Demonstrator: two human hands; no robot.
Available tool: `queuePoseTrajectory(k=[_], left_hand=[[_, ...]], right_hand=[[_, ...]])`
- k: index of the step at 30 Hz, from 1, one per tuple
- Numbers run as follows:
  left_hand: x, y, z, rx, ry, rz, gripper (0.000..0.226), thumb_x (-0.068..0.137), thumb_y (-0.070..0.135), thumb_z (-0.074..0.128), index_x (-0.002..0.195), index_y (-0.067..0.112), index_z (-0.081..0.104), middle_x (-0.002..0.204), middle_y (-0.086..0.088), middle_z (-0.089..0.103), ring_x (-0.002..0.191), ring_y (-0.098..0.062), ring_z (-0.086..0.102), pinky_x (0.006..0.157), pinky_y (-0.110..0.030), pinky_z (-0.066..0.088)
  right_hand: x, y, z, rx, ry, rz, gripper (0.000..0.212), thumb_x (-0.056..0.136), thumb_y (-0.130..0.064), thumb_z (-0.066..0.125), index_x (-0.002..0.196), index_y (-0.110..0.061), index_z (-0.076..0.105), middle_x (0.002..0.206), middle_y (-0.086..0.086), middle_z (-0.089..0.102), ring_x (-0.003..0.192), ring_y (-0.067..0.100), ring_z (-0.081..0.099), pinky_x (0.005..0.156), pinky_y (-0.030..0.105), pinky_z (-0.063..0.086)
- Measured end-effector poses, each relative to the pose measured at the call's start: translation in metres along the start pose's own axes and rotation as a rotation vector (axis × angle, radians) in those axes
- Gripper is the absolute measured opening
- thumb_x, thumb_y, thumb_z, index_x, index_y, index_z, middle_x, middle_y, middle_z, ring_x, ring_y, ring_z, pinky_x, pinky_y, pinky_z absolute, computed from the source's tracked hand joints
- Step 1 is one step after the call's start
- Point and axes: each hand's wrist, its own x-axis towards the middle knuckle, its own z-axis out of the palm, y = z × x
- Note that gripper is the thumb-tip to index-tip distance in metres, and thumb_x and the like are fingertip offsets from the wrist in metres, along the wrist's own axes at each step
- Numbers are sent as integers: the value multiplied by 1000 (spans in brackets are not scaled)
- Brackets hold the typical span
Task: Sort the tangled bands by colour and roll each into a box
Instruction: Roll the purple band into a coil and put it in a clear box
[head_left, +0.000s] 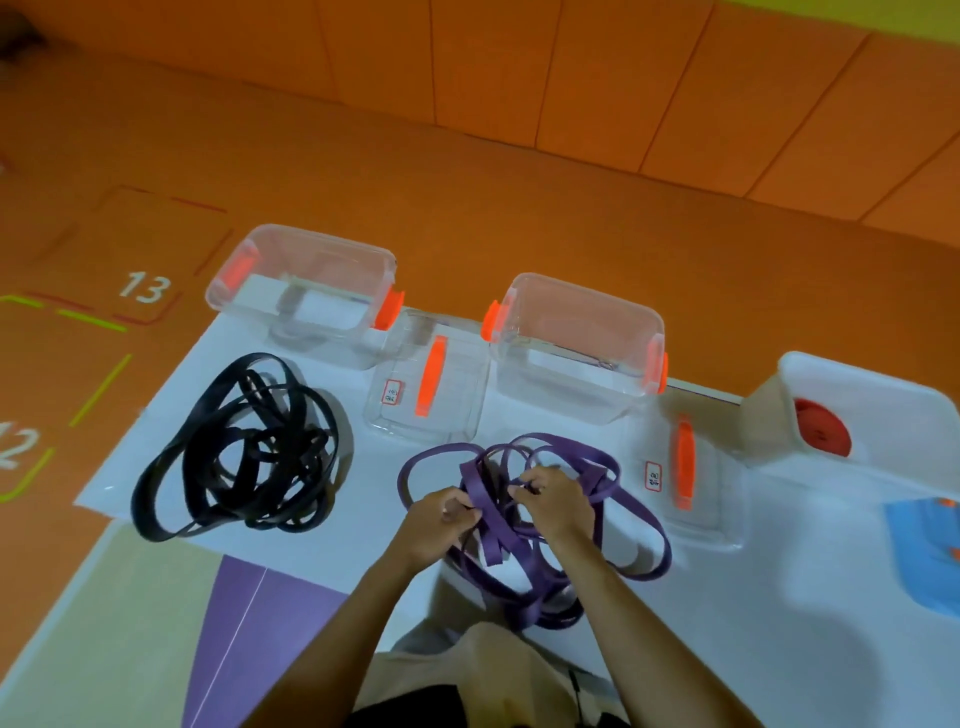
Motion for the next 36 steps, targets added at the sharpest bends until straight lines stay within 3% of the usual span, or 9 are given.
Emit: queuePoseTrajectory(k=[6, 10, 14, 16, 18, 21, 23, 27, 36], left_hand=[[1, -11, -15, -47, 53, -160, 14, 105, 30, 63, 113, 19, 67, 118, 2, 69, 111, -19, 66, 101, -38, 56], [3, -6, -13, -95, 94, -169, 32, 111, 31, 51, 140, 18, 56, 142, -5, 61, 128, -26, 61, 109, -40, 52], [8, 14, -8, -365, 93, -117, 62, 112, 21, 51, 164, 36, 21, 133, 18, 49, 124, -9, 56, 83, -8, 51], [15, 15, -3, -459, 71, -51, 75, 107, 17, 61, 160, 42, 15, 111, 35, 61, 104, 6, 64, 68, -2, 51], [23, 12, 4, -475, 25, -10, 79, 102, 7, 67, 153, 44, 19, 92, 27, 73, 84, 9, 72, 69, -8, 55], [30, 19, 7, -228, 25, -11, 41, 103, 10, 64, 140, 25, 57, 106, 4, 73, 94, -10, 75, 91, -31, 62], [34, 18, 6, -127, 63, 8, 16, 102, 13, 64, 115, 18, 72, 104, 1, 75, 100, -22, 74, 90, -29, 61], [31, 25, -6, -221, 110, 122, 8, 105, 15, 64, 109, 20, 68, 105, 14, 73, 100, -4, 69, 77, -8, 51], [23, 59, -30, -191, 413, 317, 15, 102, 25, 69, 110, 37, 68, 110, 21, 72, 99, 2, 68, 82, -12, 56]], right_hand=[[-5, -9, 6, -84, 126, 61, 10, 93, -32, 73, 103, -31, 72, 100, -6, 75, 96, 24, 72, 80, 39, 60], [-15, -8, -4, 163, 237, -1, 27, 93, -5, 69, 90, -32, 71, 91, -17, 73, 88, 8, 73, 70, 25, 58], [-36, -13, -26, 356, 299, -90, 37, 93, -3, 71, 84, -39, 64, 86, -19, 72, 80, -8, 68, 65, 6, 48], [-46, -16, -36, 480, 275, -115, 34, 93, -5, 75, 92, -38, 64, 92, -19, 73, 81, -4, 71, 67, 10, 52], [-54, -20, -45, 528, 266, -175, 33, 92, -4, 76, 100, -34, 64, 101, -25, 70, 90, -1, 71, 74, 15, 56], [-60, -30, -59, 540, 291, -248, 38, 89, -4, 78, 108, -34, 65, 105, -25, 70, 96, 0, 69, 75, 13, 56], [-60, -32, -68, 517, 334, -313, 41, 87, 0, 79, 119, -25, 67, 112, -20, 71, 93, 2, 70, 72, 11, 55], [-54, -32, -89, 491, 404, -314, 40, 91, -2, 76, 125, -21, 69, 117, -10, 74, 94, -3, 70, 71, 7, 54], [-46, -56, -127, 430, 667, -415, 31, 87, -9, 83, 116, -15, 74, 102, -6, 76, 87, 8, 71, 72, 18, 56]])
